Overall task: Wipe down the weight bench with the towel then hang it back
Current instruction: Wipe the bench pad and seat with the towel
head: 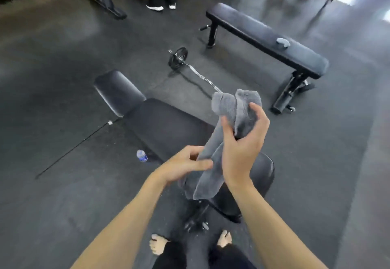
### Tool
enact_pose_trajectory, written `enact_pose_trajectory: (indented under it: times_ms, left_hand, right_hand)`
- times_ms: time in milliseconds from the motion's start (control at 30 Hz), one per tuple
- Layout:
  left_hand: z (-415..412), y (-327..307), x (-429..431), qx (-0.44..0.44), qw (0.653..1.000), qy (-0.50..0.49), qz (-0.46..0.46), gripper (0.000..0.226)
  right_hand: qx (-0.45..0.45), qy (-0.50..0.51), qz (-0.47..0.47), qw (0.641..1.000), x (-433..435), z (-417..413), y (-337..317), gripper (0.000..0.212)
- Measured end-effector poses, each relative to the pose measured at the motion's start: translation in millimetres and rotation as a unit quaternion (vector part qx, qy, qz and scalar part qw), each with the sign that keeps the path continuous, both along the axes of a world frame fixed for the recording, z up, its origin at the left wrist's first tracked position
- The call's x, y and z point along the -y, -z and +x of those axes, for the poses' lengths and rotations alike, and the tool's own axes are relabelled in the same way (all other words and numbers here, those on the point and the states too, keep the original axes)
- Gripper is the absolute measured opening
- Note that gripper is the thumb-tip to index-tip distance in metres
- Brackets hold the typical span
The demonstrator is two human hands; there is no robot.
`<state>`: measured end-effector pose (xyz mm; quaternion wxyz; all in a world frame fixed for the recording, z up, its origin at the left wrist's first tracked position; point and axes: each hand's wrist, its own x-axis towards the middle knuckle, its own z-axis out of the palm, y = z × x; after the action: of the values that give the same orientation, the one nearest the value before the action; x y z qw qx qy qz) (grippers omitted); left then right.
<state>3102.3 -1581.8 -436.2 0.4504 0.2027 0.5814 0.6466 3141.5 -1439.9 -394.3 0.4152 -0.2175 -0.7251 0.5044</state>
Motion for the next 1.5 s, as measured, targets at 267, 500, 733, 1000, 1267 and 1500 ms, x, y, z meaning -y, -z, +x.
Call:
enact_pose_trajectory:
  times_ms: [267, 500, 733, 1000, 1267, 1500]
  left_hand:
    - [47, 28, -28, 0.0, 0.998, 0.058, -0.027, 0.029]
    - [65, 93, -74, 0.158, 0.982, -0.052, -0.086, 0.027]
    - [24, 150, -79, 0.055, 0.985, -0.042, -0.16, 0.006]
    - [-26, 149, -63, -0.128, 0.952, 0.206, -0.188, 0.025]
    - [-67, 184, -25, -0.332, 0.929, 0.094, -0.134, 0.043]
    - [-117, 229, -21, -0.439, 0.886, 0.078, -0.124, 0.039]
  right_hand:
    - [0.082, 0.184, 0.023, 0.979, -25, 33, 6, 0.045]
    - [0.428, 0.234, 0.154, 0.859, -71, 31, 85, 0.059]
    - [0.635, 0.129, 0.234, 0.725, -43, 12, 174, 0.05]
    - [0.663, 0.135, 0.26, 0.689, -17, 21, 178, 0.059]
    - [0.68, 0.214, 0.242, 0.659, -5, -4, 201, 0.07]
    - [0.674, 0.239, 0.25, 0.653, 2, -10, 213, 0.07]
